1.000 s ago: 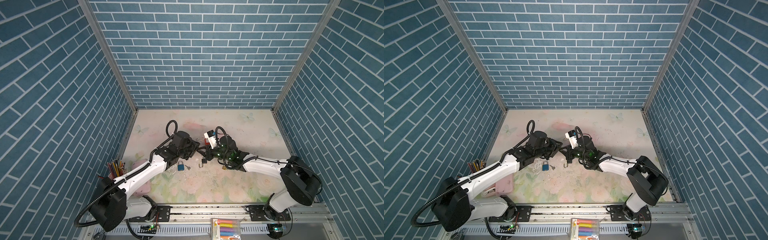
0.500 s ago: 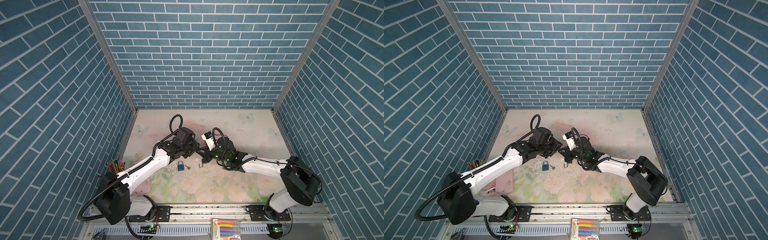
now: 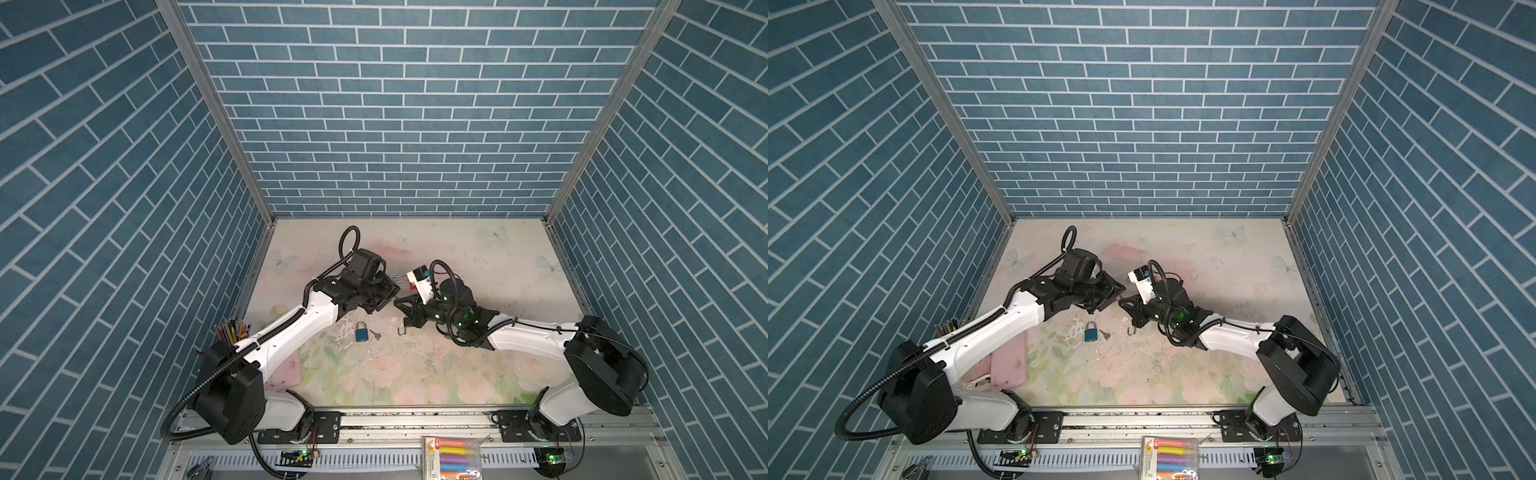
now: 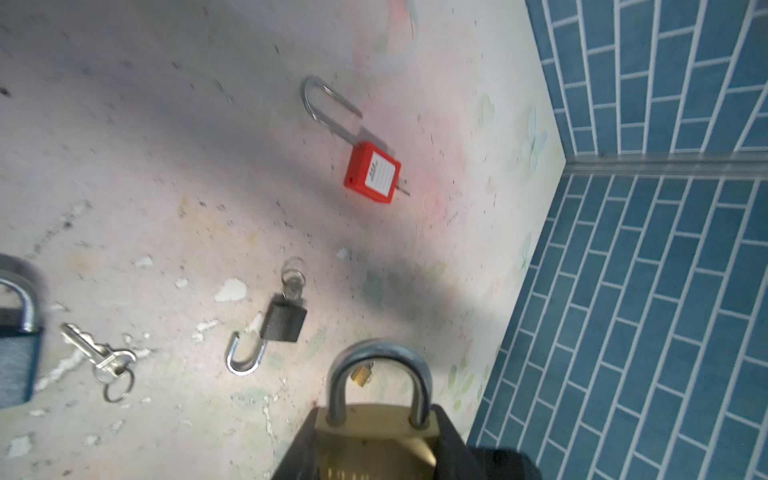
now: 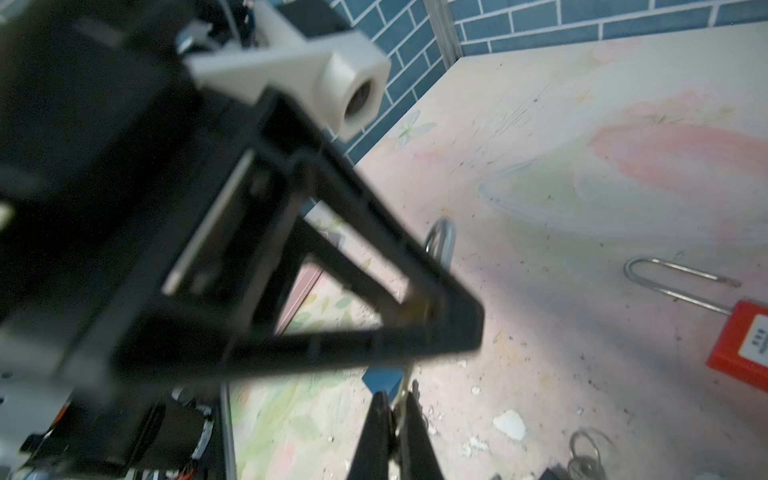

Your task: Lock with the key

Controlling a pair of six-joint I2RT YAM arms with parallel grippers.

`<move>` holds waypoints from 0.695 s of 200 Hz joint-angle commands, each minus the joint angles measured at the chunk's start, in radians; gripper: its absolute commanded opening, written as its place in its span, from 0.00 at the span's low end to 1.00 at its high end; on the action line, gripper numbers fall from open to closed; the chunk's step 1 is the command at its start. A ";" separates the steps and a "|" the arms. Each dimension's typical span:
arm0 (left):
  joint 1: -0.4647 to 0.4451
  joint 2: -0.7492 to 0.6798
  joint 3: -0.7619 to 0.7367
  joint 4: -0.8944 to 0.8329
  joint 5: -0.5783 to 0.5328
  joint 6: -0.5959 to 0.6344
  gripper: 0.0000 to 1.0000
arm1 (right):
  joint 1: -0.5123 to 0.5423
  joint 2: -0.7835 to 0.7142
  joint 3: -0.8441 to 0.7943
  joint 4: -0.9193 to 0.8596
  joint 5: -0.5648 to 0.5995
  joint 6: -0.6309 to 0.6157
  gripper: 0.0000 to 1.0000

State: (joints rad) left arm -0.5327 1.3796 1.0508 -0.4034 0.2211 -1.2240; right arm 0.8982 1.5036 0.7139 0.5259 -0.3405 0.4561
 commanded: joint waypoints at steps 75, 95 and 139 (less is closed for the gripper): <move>0.006 -0.027 0.069 -0.093 -0.229 0.158 0.00 | 0.007 -0.237 -0.123 -0.249 0.074 0.022 0.00; -0.086 -0.031 0.051 -0.153 -0.262 0.202 0.00 | 0.006 -0.285 -0.133 -0.347 0.089 0.035 0.00; -0.241 -0.106 -0.083 -0.208 -0.288 0.269 0.00 | 0.007 -0.373 -0.215 -0.443 0.066 0.109 0.00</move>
State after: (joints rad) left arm -0.7158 1.3132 1.0199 -0.5220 -0.0093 -1.0199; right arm 0.9070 1.1790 0.5484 0.1860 -0.2798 0.4946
